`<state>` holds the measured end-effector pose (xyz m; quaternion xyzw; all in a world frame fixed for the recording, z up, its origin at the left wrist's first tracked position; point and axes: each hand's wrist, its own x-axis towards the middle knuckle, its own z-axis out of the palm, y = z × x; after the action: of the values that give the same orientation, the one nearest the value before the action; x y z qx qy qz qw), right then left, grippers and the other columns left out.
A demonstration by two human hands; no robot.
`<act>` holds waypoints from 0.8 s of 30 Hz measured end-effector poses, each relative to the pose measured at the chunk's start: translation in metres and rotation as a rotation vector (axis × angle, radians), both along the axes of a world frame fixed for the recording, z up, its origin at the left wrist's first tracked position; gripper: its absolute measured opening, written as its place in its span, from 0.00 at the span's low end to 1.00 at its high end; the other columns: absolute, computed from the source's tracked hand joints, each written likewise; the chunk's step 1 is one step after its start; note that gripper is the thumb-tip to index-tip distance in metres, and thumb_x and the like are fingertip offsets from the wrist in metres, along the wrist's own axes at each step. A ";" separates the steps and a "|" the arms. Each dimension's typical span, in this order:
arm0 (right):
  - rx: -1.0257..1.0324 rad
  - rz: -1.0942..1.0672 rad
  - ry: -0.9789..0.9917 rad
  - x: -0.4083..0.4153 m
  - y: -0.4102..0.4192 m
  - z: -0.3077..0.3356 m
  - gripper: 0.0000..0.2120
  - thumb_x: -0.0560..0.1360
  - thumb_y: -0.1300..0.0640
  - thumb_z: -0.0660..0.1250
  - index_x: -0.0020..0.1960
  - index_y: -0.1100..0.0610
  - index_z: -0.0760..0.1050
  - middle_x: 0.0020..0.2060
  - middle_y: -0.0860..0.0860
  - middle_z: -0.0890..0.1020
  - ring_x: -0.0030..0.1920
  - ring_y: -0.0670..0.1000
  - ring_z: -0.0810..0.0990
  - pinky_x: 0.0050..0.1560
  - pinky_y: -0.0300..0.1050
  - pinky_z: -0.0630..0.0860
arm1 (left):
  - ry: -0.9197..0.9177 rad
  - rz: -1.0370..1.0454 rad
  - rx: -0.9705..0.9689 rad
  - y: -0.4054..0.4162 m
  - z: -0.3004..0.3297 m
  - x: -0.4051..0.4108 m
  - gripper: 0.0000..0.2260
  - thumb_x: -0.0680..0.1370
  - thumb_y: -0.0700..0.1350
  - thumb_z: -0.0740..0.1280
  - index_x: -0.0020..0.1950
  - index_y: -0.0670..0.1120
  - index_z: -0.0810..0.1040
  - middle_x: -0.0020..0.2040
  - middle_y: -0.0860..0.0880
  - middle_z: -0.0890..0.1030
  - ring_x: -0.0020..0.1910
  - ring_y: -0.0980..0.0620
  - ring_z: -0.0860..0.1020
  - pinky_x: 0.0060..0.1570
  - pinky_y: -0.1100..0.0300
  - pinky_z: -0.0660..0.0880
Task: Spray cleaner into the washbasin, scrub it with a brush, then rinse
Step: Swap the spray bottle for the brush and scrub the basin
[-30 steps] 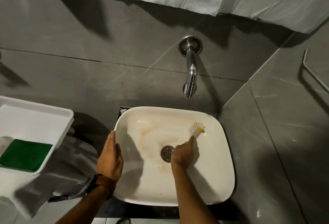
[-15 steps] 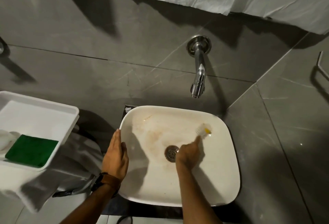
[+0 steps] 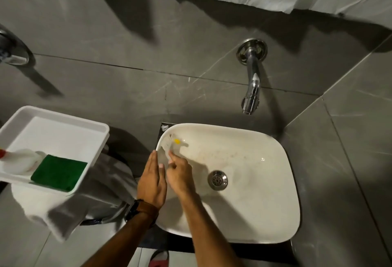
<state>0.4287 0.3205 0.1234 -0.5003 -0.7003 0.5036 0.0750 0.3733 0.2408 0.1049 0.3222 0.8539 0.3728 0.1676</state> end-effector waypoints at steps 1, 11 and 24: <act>0.011 0.126 -0.046 0.016 0.003 0.007 0.19 0.83 0.57 0.59 0.71 0.47 0.76 0.65 0.51 0.82 0.61 0.54 0.82 0.57 0.46 0.78 | -0.014 0.010 0.013 0.000 0.001 0.000 0.24 0.84 0.55 0.49 0.79 0.49 0.58 0.78 0.48 0.63 0.75 0.50 0.64 0.69 0.59 0.61; 0.334 0.570 -0.929 0.192 0.012 0.062 0.20 0.81 0.53 0.54 0.70 0.50 0.73 0.64 0.52 0.82 0.65 0.57 0.80 0.63 0.51 0.73 | -0.051 0.035 0.042 0.000 0.004 0.001 0.30 0.81 0.64 0.46 0.79 0.50 0.58 0.78 0.50 0.63 0.76 0.51 0.63 0.69 0.59 0.59; 0.352 0.317 -0.723 0.105 0.027 0.043 0.15 0.78 0.58 0.60 0.62 0.55 0.79 0.58 0.56 0.84 0.59 0.59 0.83 0.55 0.50 0.78 | -0.014 0.013 0.021 0.000 -0.004 -0.001 0.29 0.81 0.62 0.48 0.79 0.50 0.58 0.78 0.48 0.64 0.75 0.48 0.64 0.70 0.52 0.62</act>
<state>0.5337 0.3480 0.1663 -0.5104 -0.8249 0.1739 -0.1693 0.3725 0.2405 0.1011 0.3159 0.8507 0.3851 0.1680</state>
